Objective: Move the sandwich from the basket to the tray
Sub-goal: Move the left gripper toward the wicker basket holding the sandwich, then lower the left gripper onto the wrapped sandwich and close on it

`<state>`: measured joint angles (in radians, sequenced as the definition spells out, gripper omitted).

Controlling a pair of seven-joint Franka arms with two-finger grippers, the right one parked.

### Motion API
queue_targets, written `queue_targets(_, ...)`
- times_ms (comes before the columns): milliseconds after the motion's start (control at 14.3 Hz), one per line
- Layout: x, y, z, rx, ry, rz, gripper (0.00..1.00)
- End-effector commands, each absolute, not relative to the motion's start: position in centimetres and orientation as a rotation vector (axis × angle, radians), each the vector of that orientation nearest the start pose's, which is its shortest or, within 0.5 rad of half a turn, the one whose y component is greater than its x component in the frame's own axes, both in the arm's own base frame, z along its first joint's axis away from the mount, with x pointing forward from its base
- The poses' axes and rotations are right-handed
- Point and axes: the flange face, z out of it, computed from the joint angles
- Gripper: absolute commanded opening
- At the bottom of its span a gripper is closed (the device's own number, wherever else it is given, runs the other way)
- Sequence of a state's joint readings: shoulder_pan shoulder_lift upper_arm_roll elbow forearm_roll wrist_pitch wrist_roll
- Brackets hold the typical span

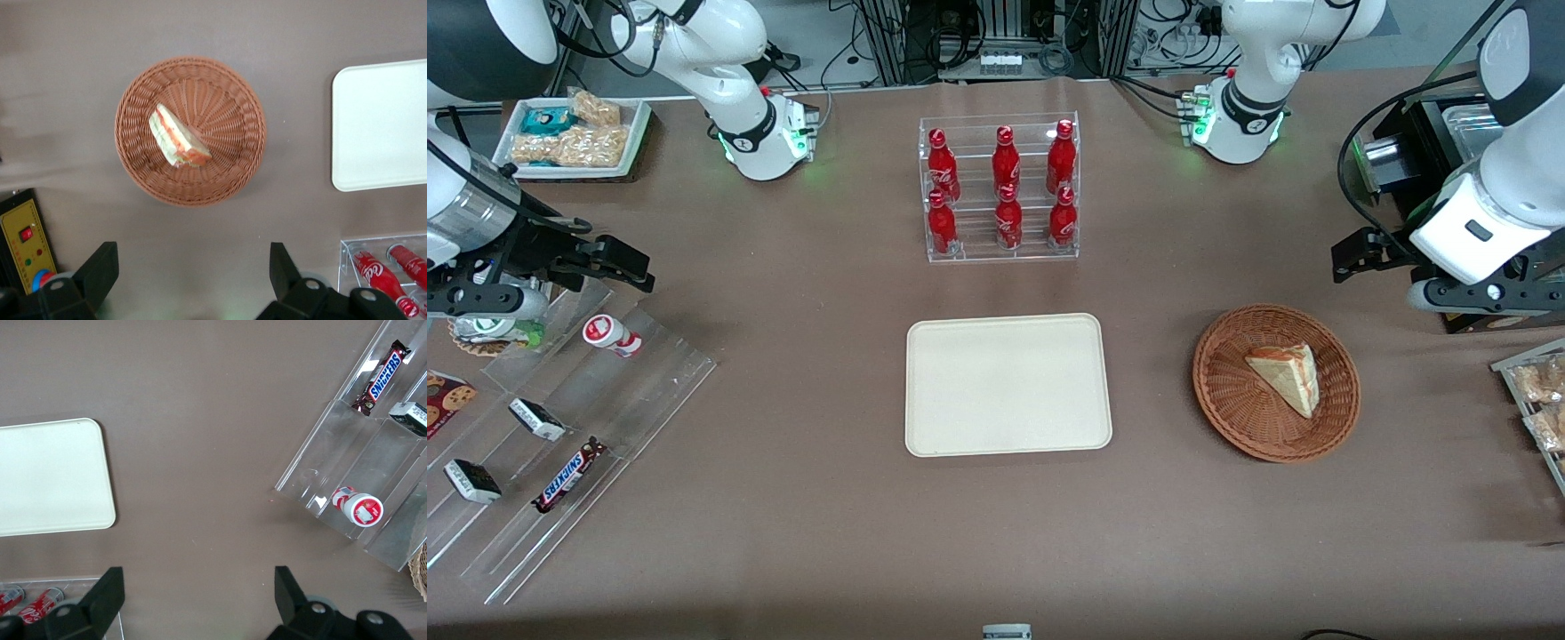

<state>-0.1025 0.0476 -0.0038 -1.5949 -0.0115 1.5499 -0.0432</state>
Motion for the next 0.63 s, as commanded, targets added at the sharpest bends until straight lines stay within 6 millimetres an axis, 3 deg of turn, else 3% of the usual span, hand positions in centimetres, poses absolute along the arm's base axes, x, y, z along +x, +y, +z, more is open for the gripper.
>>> queue_targets(0, 56.1, -5.5, 56.0, -3.135, 0.069, 0.254, 1.00)
queue_targets(210, 56.2, -5.2, 50.5, -3.108, 0.065, 0.317, 1.00)
queue_targets(560, 55.2, -4.1, 40.6, -3.121, 0.034, 0.213, 1.00)
